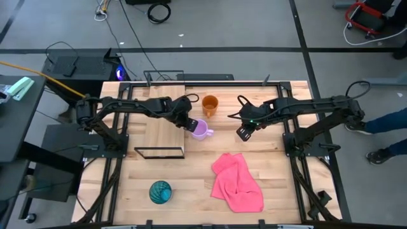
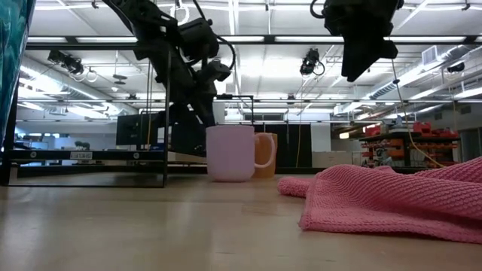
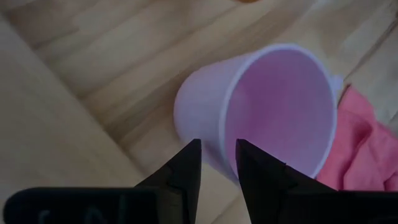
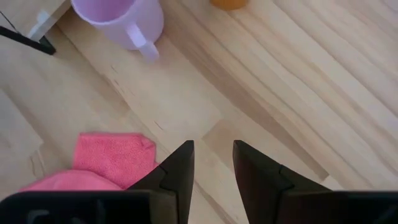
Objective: Stack small to large cups/mugs on shelf
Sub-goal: Put the purple mug on the shelf
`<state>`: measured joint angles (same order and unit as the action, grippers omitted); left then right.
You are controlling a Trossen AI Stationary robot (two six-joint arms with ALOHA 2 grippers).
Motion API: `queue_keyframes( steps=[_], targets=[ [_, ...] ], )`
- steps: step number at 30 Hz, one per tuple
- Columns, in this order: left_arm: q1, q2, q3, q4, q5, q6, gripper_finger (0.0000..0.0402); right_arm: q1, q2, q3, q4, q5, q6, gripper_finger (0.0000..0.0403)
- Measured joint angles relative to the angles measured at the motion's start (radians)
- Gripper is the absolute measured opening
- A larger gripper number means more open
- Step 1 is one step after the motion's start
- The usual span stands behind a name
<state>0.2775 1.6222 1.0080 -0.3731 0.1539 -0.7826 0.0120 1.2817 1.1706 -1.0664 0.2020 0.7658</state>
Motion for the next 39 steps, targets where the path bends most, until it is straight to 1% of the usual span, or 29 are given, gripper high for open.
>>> queue_keyframes(
  steps=[4,7,12,16,18,21,24,26,30,35,39],
  targets=[
    [0.000,0.000,0.000,0.011,0.000,-0.017,0.0103,0.000,0.001,0.000,0.000,0.000,-0.001,0.0119],
    [0.000,-0.001,0.000,0.010,0.000,-0.018,0.0089,0.000,0.001,0.000,0.000,0.000,-0.001,0.0119],
    [0.000,-0.001,0.007,0.000,0.000,-0.018,0.0050,0.000,0.001,0.000,0.000,0.000,-0.002,0.0119],
    [0.000,-0.001,0.059,-0.012,-0.006,0.010,0.0014,0.000,0.001,0.000,0.000,0.000,-0.002,0.0119],
    [-0.001,-0.002,0.091,-0.035,-0.026,0.029,0.0010,0.000,0.001,0.000,0.000,0.000,-0.002,0.0119],
    [0.000,-0.002,0.156,-0.117,-0.065,0.059,0.0019,0.000,0.001,0.000,0.000,0.000,-0.002,0.0119],
    [0.002,-0.002,0.240,-0.252,-0.111,0.106,0.0018,0.000,0.001,0.000,0.000,0.000,-0.002,0.0119],
    [0.006,-0.002,0.312,-0.358,-0.144,0.141,0.0010,0.000,0.001,0.001,0.000,0.000,-0.002,0.0119],
    [0.024,-0.002,0.459,-0.524,-0.224,0.175,0.0013,0.000,0.001,0.001,0.000,0.000,-0.002,0.0119],
    [0.090,-0.002,0.620,-0.748,-0.335,0.219,0.0010,0.000,-0.001,0.001,-0.001,0.000,-0.002,0.0119],
    [0.180,-0.002,0.695,-0.892,-0.344,0.219,0.0013,0.005,-0.014,0.001,-0.014,0.000,-0.021,0.0119]
  ],
)
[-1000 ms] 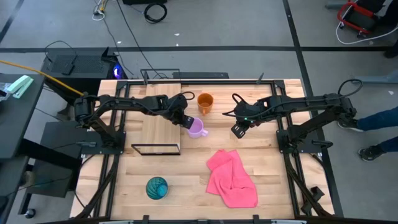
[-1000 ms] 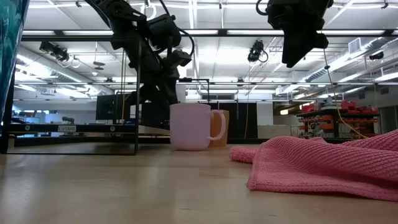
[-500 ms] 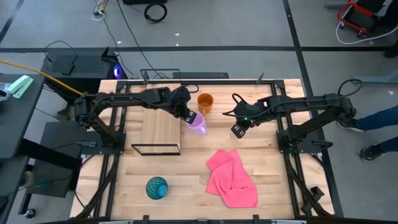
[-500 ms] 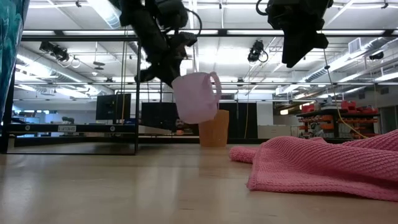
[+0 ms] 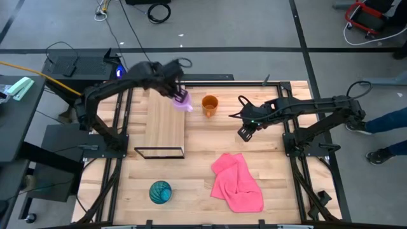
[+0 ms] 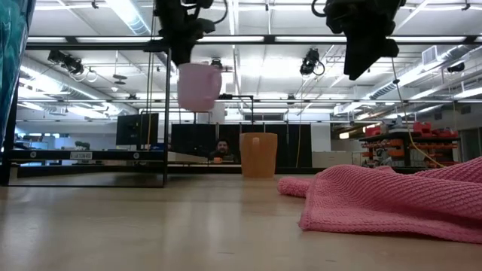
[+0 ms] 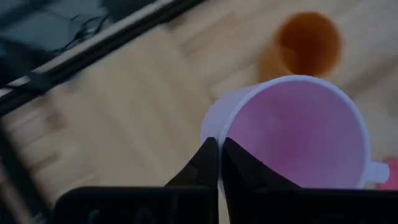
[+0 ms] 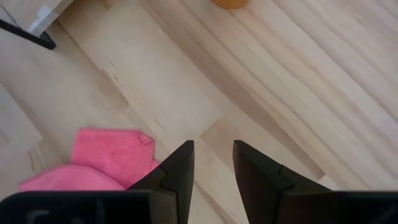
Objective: Stack small to large cups/mugs on shelf
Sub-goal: Put the purple mug on the shelf
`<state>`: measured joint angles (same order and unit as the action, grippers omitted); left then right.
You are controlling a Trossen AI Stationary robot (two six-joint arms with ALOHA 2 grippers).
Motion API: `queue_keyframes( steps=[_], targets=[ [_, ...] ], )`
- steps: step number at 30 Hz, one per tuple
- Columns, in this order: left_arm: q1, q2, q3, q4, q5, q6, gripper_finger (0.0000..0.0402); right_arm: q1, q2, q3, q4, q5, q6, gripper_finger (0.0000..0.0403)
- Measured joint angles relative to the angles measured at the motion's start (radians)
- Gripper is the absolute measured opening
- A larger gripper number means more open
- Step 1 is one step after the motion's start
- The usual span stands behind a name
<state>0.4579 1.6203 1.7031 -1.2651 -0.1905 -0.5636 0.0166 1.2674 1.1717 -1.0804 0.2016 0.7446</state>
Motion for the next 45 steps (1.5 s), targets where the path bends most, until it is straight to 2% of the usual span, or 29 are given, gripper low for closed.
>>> queue_keyframes(
  steps=[6,14,17,21,30,39,45],
  targets=[
    [0.134,-0.001,0.010,-0.092,0.003,0.002,0.0010,0.000,-0.019,0.000,-0.014,0.000,-0.012,0.0119],
    [0.249,-0.001,0.006,-0.080,0.029,0.029,0.0011,0.000,-0.032,0.000,-0.014,0.000,-0.042,0.0119],
    [0.271,-0.003,-0.027,-0.031,0.037,0.045,0.0010,0.000,-0.033,0.000,-0.015,0.001,-0.049,0.0119],
    [0.293,-0.001,-0.134,0.057,0.100,0.046,0.0010,0.000,-0.033,0.000,-0.016,0.011,-0.049,0.0119],
    [0.351,-0.006,-0.327,0.181,0.102,0.025,0.0010,0.000,-0.033,0.000,-0.017,0.014,-0.049,0.0118],
    [0.375,-0.006,-0.364,0.313,0.089,-0.001,0.0010,0.000,-0.032,0.000,-0.017,0.028,-0.049,0.0103],
    [0.377,-0.006,-0.364,0.290,0.053,-0.030,0.0010,0.000,-0.032,0.000,-0.017,0.028,-0.049,0.0098]
  ],
)
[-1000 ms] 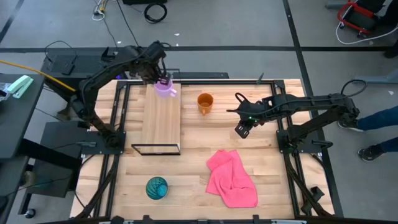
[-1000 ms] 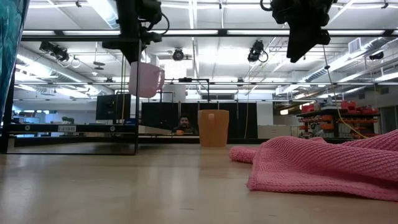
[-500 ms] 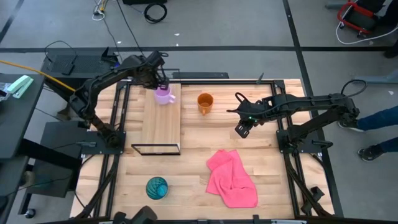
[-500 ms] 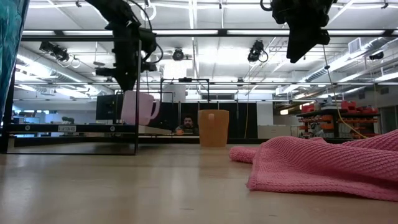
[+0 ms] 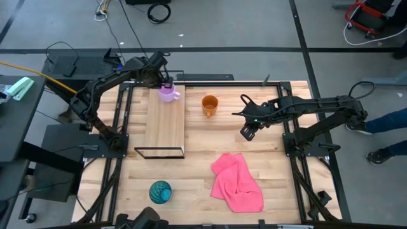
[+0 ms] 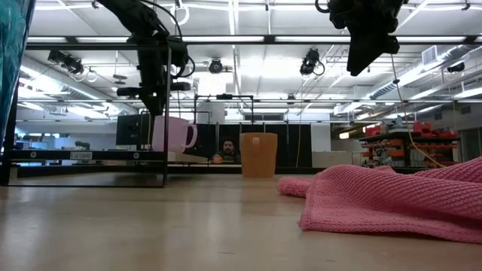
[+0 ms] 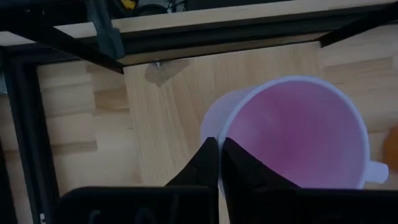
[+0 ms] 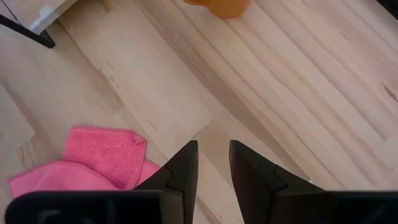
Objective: Stack small to large cups/mugs on shelf
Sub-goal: Put the purple mug on the shelf
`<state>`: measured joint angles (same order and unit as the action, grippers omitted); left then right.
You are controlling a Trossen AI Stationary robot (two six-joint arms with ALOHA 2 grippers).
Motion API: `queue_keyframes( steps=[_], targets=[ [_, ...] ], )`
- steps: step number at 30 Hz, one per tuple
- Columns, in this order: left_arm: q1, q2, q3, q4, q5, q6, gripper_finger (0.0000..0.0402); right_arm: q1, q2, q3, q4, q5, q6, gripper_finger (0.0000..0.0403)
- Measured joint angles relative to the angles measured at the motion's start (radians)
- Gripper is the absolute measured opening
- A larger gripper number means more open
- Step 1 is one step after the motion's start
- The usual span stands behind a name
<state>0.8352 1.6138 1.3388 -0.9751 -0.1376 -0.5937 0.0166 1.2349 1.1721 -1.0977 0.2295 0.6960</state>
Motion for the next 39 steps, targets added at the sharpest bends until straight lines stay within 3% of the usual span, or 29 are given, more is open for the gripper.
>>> queue_keyframes(
  steps=[25,39],
  targets=[
    [-0.044,0.002,-0.043,-0.041,-0.080,-0.257,0.0018,0.000,0.000,-0.001,-0.001,0.002,-0.019,0.0096],
    [-0.066,-0.039,-0.068,0.003,-0.079,-0.258,0.0032,0.000,0.000,-0.001,-0.001,0.002,-0.027,0.0095]
  ],
)
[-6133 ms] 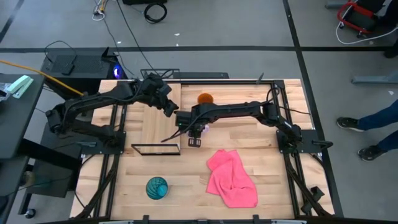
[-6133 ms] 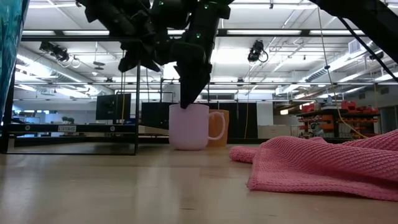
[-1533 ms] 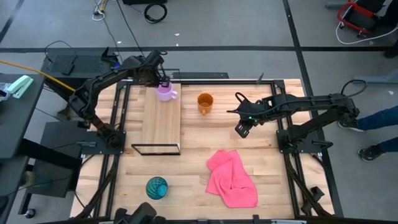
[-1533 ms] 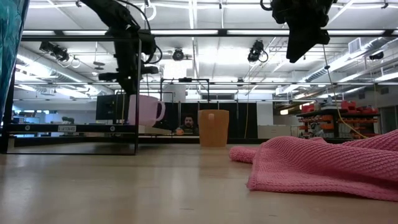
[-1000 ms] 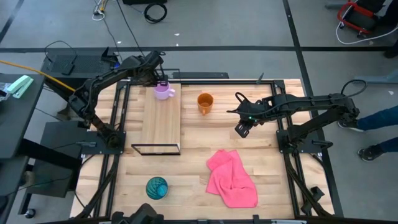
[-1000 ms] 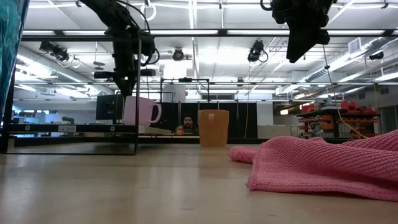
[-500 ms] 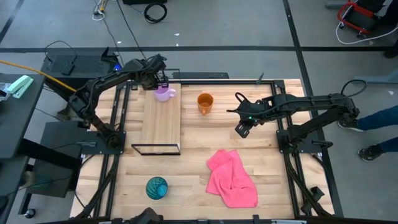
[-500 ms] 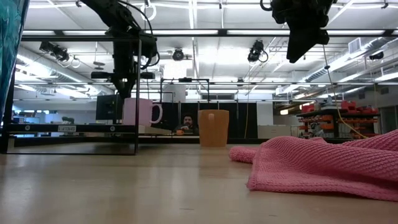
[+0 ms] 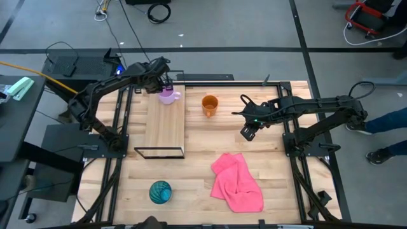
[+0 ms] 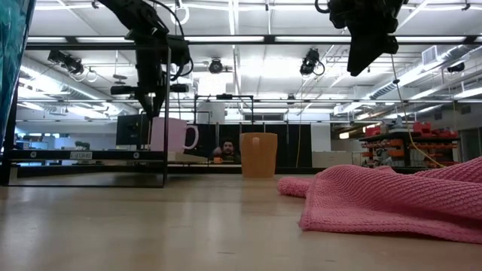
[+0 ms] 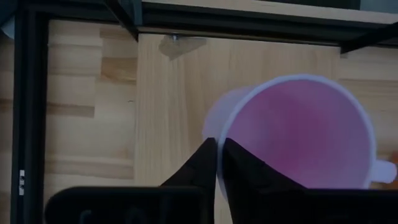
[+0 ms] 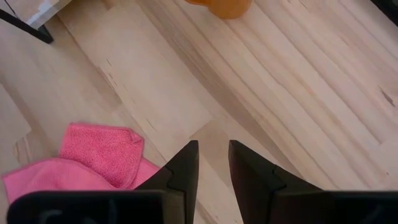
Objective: Stack small to large cups/mugs on shelf
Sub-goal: Put the purple mug on the shelf, then put the orange mug on the shelf
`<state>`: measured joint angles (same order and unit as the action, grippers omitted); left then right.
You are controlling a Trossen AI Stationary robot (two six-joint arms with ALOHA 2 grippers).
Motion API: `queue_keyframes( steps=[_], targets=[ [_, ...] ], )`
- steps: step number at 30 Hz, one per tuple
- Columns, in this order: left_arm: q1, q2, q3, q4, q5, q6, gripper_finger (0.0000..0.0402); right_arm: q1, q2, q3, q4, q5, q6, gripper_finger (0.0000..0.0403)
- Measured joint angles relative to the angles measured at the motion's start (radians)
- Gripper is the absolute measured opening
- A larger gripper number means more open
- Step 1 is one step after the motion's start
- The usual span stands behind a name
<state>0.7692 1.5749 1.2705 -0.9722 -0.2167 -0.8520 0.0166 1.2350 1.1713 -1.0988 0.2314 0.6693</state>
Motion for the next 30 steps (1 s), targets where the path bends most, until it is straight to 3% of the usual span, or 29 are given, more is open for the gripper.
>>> queue_keyframes(
  steps=[16,30],
  targets=[
    [0.001,-0.026,0.001,-0.010,-0.007,0.027,0.0087,0.000,0.000,0.000,0.000,0.000,0.001,0.0095],
    [-0.072,-0.258,0.001,0.071,-0.009,0.082,0.0097,-0.006,0.000,0.000,0.021,0.000,0.000,0.0095]
  ],
)
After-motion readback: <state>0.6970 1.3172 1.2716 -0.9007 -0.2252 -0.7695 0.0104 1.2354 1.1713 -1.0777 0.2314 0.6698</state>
